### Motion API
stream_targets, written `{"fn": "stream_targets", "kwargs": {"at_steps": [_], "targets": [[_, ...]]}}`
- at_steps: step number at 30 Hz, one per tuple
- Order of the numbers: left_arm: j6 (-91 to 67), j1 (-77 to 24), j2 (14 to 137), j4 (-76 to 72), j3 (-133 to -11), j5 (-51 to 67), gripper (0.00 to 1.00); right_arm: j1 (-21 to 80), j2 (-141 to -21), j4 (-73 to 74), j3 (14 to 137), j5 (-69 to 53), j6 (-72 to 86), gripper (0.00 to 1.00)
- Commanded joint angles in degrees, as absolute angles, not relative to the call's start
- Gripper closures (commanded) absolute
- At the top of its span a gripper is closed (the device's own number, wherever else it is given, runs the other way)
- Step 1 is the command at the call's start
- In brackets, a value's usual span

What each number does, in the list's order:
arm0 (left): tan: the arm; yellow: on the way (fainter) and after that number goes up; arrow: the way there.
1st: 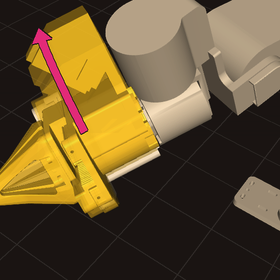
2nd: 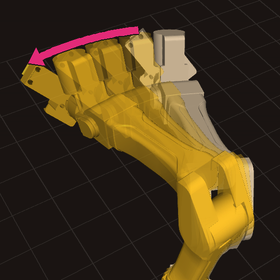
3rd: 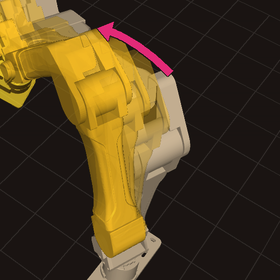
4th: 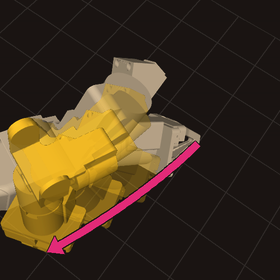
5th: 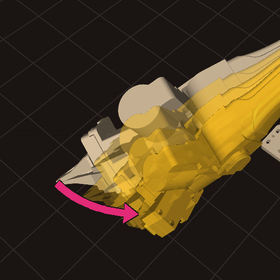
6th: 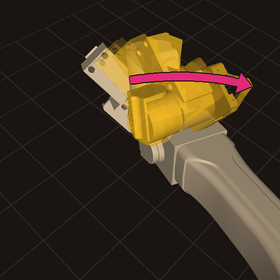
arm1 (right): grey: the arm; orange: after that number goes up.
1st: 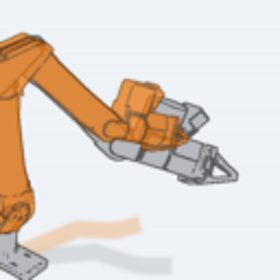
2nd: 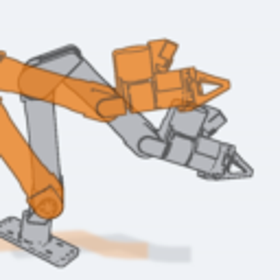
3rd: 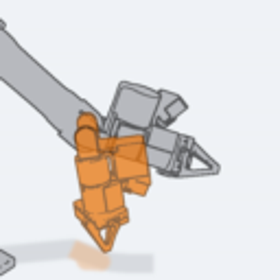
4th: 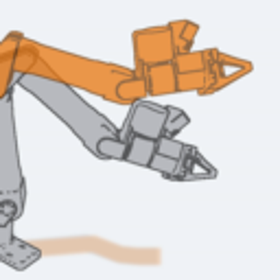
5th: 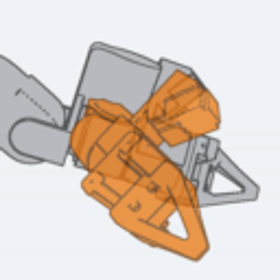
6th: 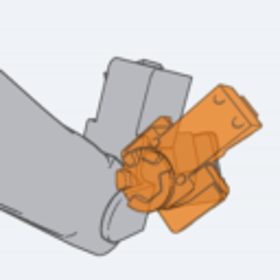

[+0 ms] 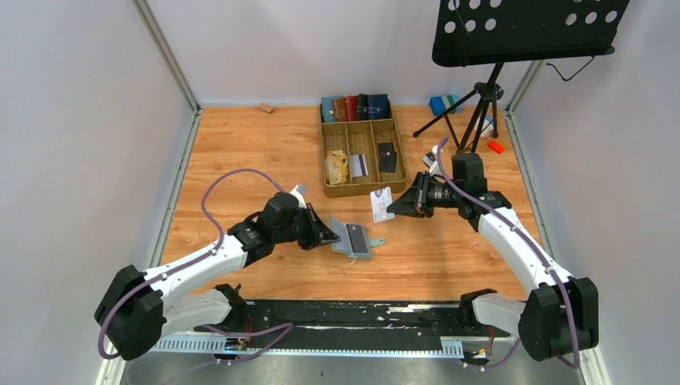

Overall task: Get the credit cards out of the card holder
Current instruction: Remove the credit card from the card holder, then place the credit card in the storage box.

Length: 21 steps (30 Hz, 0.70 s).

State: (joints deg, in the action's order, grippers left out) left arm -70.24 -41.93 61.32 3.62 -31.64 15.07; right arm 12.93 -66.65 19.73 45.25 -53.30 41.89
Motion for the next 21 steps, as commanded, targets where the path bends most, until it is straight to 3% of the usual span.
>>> {"fn": "stream_targets", "kwargs": {"at_steps": [1,10,21], "targets": [[-62.3,-41.8,62.2,14.9,-35.0,13.7,1.00,12.6,-66.5,31.4,51.6,-42.5,31.8,1.00],[-58.4,-41.8,61.8,18.6,-34.5,13.0,1.00,12.7,-68.1,31.7,54.1,-37.7,31.4,1.00],[-49.4,-41.7,68.3,22.1,-37.2,12.6,1.00,15.2,-82.0,30.3,68.9,-31.8,27.5,1.00]]}}
